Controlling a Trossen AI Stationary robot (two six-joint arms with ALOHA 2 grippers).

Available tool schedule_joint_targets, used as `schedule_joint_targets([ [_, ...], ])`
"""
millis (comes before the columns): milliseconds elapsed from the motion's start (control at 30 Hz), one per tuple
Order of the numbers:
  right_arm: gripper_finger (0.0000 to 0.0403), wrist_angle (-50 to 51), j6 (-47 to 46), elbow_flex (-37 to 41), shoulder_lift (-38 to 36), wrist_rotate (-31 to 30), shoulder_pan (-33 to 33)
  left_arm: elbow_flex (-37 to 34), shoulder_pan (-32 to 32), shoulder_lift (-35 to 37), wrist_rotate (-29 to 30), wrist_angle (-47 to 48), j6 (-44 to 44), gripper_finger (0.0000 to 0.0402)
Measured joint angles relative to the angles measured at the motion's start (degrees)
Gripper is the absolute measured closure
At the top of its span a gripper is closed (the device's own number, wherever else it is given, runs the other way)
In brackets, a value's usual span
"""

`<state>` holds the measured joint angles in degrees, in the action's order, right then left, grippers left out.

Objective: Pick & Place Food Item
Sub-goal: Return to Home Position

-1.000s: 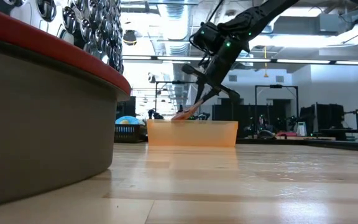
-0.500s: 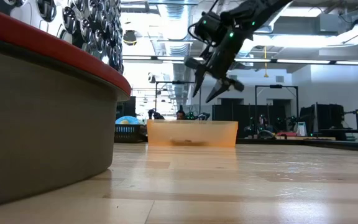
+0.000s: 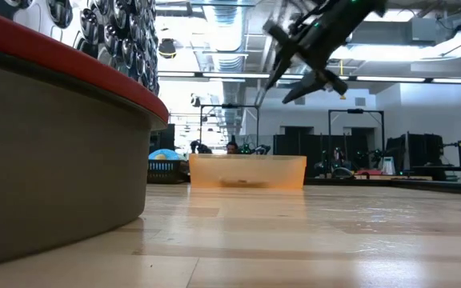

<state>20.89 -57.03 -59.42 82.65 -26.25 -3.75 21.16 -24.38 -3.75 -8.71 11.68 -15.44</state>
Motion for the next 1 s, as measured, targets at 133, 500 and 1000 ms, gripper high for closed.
schedule_joint_targets([
  [133, 0.0207, -0.32, -3.11, 3.43, -4.13, -0.31, 2.83, -4.87, 1.12, -3.77, -0.18, -8.44, 0.92, 0.0259],
  [500, 0.0229, 1.52, -8.29, 5.43, -6.31, -1.28, 8.65, -16.68, 12.33, -2.99, 2.13, -14.86, 4.69, 0.0330],
  [1000, 0.0233, -1.50, -8.85, 5.39, -5.54, 1.70, 14.05, -18.07, 20.26, -5.47, 8.90, -5.58, 11.66, 0.0385],
])
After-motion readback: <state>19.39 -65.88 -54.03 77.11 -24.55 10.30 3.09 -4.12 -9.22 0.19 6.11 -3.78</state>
